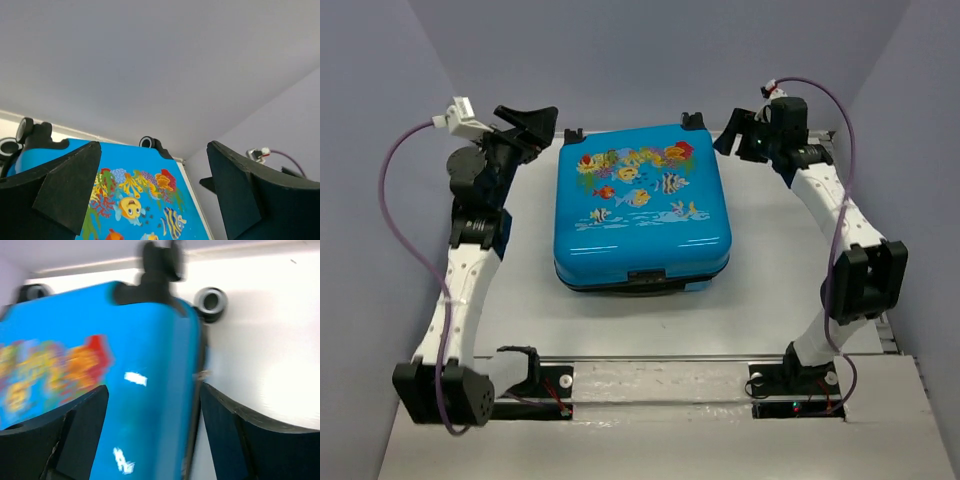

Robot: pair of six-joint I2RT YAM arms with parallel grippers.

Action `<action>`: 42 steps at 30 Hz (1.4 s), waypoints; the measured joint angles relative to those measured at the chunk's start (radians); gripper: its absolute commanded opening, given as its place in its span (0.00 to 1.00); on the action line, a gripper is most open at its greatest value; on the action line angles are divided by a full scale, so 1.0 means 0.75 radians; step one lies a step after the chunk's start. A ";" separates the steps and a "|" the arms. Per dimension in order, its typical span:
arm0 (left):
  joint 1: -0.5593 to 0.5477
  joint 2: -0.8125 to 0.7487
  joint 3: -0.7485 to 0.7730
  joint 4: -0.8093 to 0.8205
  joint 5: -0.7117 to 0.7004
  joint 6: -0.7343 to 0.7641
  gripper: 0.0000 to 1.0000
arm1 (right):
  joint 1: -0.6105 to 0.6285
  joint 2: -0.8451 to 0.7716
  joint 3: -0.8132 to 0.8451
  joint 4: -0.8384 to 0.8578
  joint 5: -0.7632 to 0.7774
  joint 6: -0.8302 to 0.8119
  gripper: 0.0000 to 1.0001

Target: Pack the luggage

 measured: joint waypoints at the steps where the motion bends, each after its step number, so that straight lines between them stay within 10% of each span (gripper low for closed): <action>1: 0.002 -0.094 -0.007 -0.024 -0.008 0.037 0.95 | 0.022 -0.062 0.005 0.001 -0.030 0.002 0.67; 4: -0.011 -0.331 -0.158 -0.072 0.018 0.103 0.78 | 0.084 -0.284 -0.053 0.005 -0.109 -0.010 0.13; 6: -0.082 -0.498 -0.331 -0.113 0.046 0.129 0.65 | 0.145 -0.435 -0.143 0.023 -0.119 -0.012 0.07; 13: -0.436 -0.933 -0.692 -0.529 0.025 0.173 0.39 | 0.874 -1.012 -0.733 0.126 0.032 -0.016 0.08; 18: -0.444 -1.220 -0.764 -0.712 -0.045 0.143 0.34 | 1.164 -1.060 -1.076 0.120 0.325 0.056 0.31; 23: -0.446 -1.264 -0.895 -0.760 -0.019 0.069 0.33 | 1.182 -1.113 -1.279 0.106 0.558 0.141 0.52; 34: -0.534 -1.112 -0.952 -0.718 0.040 0.033 0.28 | 1.134 -1.245 -1.451 0.056 0.862 0.400 0.45; 42: -1.034 -0.811 -1.026 -0.494 -0.214 -0.043 0.32 | 0.806 -1.204 -1.500 0.161 0.659 0.278 0.50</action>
